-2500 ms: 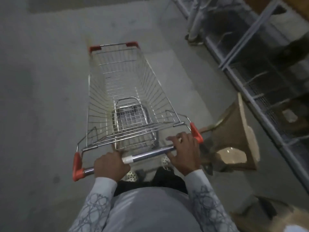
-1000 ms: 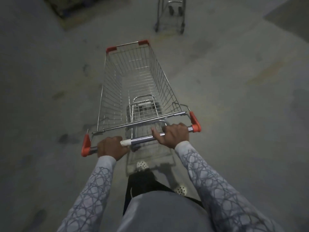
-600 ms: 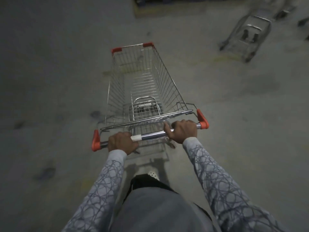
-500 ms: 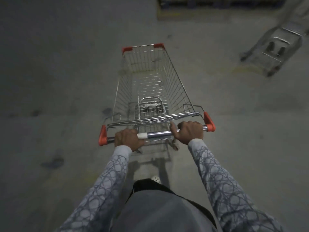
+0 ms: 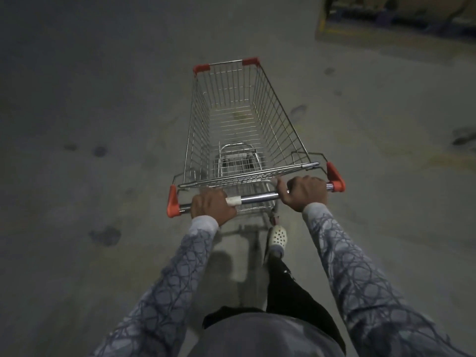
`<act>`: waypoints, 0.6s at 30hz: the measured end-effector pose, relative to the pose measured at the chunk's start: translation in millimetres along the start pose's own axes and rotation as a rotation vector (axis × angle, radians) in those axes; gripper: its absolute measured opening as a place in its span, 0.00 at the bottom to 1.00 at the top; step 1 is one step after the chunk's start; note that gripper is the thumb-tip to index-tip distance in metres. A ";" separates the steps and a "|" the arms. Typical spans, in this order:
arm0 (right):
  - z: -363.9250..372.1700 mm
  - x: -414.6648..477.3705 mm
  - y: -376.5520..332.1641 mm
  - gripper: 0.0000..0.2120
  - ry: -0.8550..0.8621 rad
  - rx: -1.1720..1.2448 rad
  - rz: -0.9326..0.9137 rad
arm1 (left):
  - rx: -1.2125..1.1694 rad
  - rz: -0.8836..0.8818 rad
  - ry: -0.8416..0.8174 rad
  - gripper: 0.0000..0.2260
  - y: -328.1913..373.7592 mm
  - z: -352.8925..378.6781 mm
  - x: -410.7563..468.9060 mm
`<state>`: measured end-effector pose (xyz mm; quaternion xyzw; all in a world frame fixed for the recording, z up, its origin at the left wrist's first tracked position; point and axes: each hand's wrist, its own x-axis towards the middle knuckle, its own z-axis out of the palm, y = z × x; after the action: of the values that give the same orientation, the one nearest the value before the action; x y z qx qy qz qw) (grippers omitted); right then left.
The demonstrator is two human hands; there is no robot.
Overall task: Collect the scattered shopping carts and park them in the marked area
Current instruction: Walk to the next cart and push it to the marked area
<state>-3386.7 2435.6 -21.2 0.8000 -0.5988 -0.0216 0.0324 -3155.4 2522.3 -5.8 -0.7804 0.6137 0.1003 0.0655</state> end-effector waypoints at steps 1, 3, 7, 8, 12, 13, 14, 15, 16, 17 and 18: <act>1.4 22.5 2.0 0.33 0.009 0.000 -0.016 | 0.001 -0.014 0.014 0.14 1.9 -3.0 16.1; 4.5 69.8 6.5 0.34 0.015 -0.006 -0.052 | 0.003 -0.045 0.020 0.14 6.0 -11.3 52.0; 7.5 170.3 12.3 0.34 0.018 -0.004 -0.106 | -0.047 -0.104 0.014 0.13 12.7 -36.9 124.7; 6.5 195.9 12.3 0.34 0.019 -0.002 -0.121 | -0.074 -0.116 0.004 0.13 12.2 -43.3 144.3; -1.2 294.0 8.5 0.33 -0.020 0.004 -0.194 | -0.197 -0.181 -0.131 0.18 -3.9 -79.4 224.8; -2.7 316.2 5.0 0.32 -0.033 0.007 -0.213 | -0.229 -0.216 -0.180 0.20 -12.7 -90.3 241.7; -4.3 338.2 0.0 0.32 -0.041 0.011 -0.230 | -0.235 -0.264 -0.220 0.23 -21.3 -100.5 257.5; -5.5 359.5 -5.6 0.33 -0.043 0.017 -0.245 | -0.212 -0.318 -0.242 0.25 -28.9 -110.4 273.4; -7.5 380.2 -12.3 0.33 -0.042 0.020 -0.259 | -0.180 -0.365 -0.248 0.27 -35.2 -119.9 289.4; -8.2 400.4 -18.3 0.33 -0.043 0.022 -0.274 | -0.153 -0.398 -0.258 0.28 -39.8 -129.2 305.8; -8.6 420.9 -23.9 0.32 -0.038 0.025 -0.285 | -0.139 -0.412 -0.265 0.27 -43.5 -135.7 324.0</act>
<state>-3244.6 2038.8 -12.6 0.8768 -0.4797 -0.0335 0.0076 -3029.3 2196.0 48.3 -0.8716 0.4193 0.2284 0.1106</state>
